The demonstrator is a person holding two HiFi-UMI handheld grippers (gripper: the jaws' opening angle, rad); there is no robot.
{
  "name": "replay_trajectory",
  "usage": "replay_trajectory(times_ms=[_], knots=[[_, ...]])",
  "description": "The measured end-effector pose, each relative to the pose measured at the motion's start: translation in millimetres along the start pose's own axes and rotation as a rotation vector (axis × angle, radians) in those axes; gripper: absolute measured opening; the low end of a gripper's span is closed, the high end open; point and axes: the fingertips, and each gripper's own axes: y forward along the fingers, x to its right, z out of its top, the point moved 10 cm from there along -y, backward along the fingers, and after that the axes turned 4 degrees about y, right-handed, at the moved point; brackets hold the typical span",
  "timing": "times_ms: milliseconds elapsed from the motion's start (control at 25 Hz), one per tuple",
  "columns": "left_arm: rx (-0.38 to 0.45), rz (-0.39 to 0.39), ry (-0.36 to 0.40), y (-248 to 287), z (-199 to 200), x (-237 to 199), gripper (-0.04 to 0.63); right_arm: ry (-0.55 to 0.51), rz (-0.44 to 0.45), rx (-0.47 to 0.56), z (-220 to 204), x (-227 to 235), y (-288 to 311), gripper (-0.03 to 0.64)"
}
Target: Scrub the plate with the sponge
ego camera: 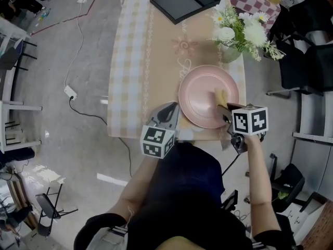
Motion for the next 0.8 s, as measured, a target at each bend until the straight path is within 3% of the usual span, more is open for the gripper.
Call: replay_trajectory(times_ms=[360, 800], knots=[[0.003, -0.004, 0.001, -0.3, -0.3, -0.4, 0.017, -0.005, -0.104, -0.061, -13.5, 22.6, -7.8, 0.092], [0.002, -0.009, -0.002, 1.5, 0.7, -0.3, 0.017, 0.154, -0.106, -0.065, -18.1, 33.6, -3.9, 0.092]])
